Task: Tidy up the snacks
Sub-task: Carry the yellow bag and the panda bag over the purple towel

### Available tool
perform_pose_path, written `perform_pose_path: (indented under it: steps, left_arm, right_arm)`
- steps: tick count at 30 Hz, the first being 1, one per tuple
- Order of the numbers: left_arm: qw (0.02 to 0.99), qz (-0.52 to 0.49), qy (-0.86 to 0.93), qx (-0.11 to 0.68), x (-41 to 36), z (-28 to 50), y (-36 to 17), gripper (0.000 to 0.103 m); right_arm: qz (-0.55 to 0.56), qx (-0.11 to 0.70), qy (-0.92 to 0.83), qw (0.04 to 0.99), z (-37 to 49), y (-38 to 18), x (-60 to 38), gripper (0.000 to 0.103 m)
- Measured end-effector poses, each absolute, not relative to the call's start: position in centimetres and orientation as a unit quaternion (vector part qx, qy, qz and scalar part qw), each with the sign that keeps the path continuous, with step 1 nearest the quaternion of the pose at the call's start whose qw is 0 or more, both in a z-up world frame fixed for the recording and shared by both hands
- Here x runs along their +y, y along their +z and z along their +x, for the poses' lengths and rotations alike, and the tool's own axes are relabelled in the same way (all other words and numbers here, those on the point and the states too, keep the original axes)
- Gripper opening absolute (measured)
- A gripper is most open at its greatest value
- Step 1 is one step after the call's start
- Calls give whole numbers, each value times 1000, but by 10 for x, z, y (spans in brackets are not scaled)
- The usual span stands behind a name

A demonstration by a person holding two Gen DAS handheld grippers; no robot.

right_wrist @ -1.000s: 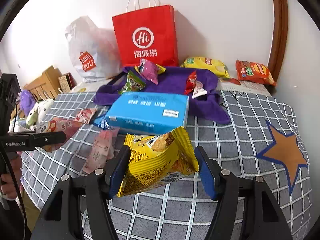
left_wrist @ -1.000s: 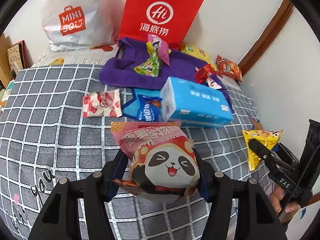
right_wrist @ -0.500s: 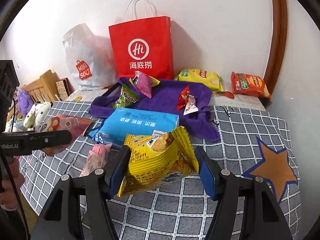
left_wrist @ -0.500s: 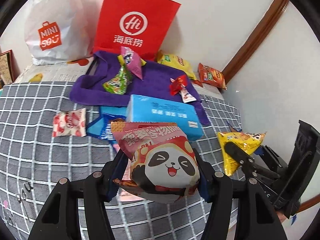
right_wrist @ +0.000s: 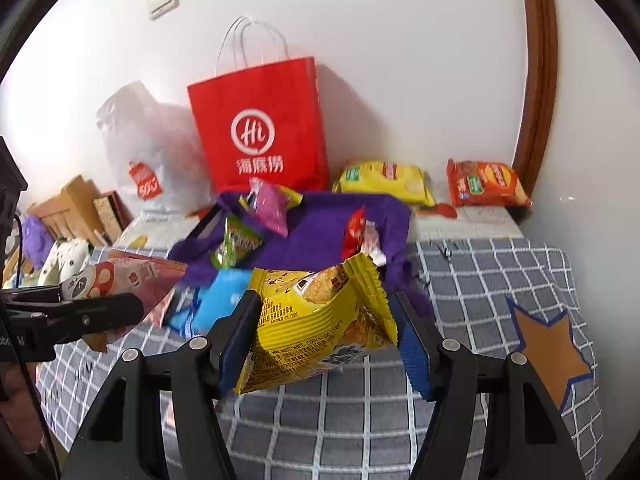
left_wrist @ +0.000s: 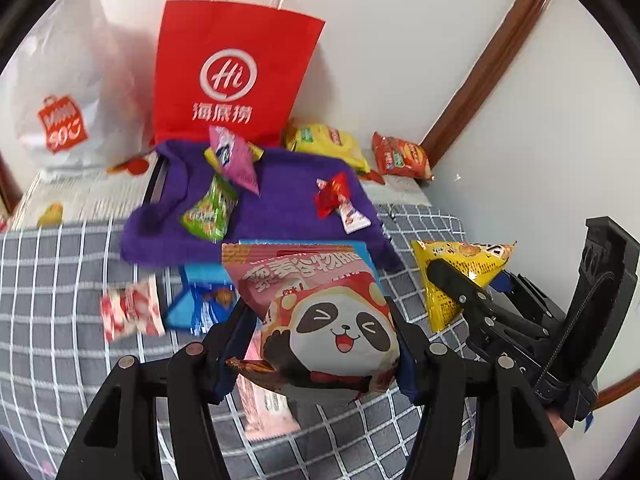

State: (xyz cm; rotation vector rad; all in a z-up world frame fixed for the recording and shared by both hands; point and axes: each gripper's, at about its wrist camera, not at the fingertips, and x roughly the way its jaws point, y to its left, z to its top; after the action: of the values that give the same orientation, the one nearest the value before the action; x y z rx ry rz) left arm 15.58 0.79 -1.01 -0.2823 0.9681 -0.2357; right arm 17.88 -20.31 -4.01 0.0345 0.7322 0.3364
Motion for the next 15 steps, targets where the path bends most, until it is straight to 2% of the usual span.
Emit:
perform_pose_path:
  steps: [15]
  left_arm:
    - [880,-100,-146,441,41,241,20,60]
  right_arm:
    - [24,342,125,931,258,10,-174,65]
